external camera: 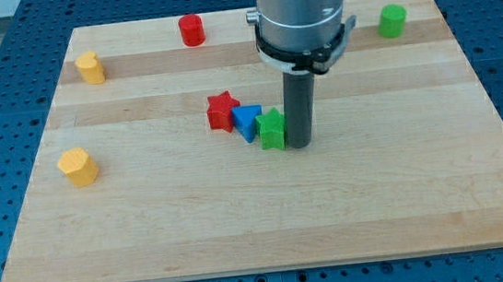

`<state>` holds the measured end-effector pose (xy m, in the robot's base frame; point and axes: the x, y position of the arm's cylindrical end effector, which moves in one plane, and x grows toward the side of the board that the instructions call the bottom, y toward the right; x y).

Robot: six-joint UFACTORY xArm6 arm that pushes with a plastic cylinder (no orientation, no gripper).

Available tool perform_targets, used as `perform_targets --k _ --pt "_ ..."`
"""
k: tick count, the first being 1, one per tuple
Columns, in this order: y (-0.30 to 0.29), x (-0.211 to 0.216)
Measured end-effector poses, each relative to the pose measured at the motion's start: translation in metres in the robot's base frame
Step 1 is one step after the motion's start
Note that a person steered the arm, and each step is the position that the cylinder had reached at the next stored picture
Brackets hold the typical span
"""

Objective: Move your arm towards top left

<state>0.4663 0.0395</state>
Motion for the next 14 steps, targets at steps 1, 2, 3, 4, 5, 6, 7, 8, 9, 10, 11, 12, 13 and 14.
perform_targets --k 1,2,3,4,5,6,7,8,9,10,11,12,13,14 --pt "-0.006 -0.031" --pt "-0.022 -0.054" --pt "-0.034 -0.058" --pt "-0.035 -0.084" --pt "-0.035 -0.101" --pt "-0.035 -0.171" --pt "-0.040 -0.236" --pt "-0.049 -0.273" --pt "-0.050 -0.274" --pt "-0.072 -0.273" --pt "-0.105 -0.274" --pt "-0.149 -0.274" --pt "-0.169 -0.274" --pt "-0.180 -0.267"
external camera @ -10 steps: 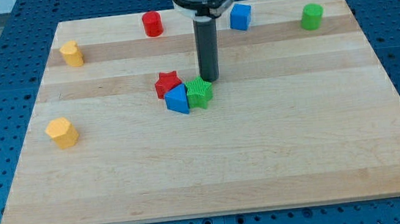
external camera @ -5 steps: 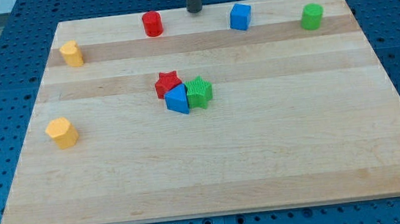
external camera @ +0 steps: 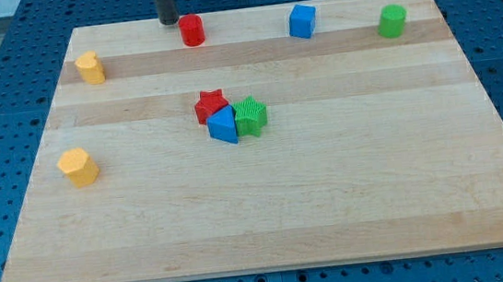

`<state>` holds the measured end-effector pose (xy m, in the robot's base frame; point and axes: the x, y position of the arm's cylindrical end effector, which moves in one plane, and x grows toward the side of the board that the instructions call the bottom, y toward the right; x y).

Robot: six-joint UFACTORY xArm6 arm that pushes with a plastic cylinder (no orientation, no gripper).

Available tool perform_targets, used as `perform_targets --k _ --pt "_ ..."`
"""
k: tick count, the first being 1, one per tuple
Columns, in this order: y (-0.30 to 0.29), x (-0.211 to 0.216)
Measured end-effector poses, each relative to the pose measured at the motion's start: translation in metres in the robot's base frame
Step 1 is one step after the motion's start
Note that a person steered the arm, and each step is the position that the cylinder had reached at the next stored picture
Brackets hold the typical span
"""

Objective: Move your arm towards top left

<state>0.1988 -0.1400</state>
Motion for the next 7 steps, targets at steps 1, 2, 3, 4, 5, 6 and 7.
perform_targets --k 1,2,3,4,5,6,7 --pt "0.018 0.096" --pt "0.030 0.133" --pt "0.030 0.133" --pt "0.028 0.139" --pt "-0.008 0.127" --pt "-0.057 0.048" --pt "-0.072 -0.008"
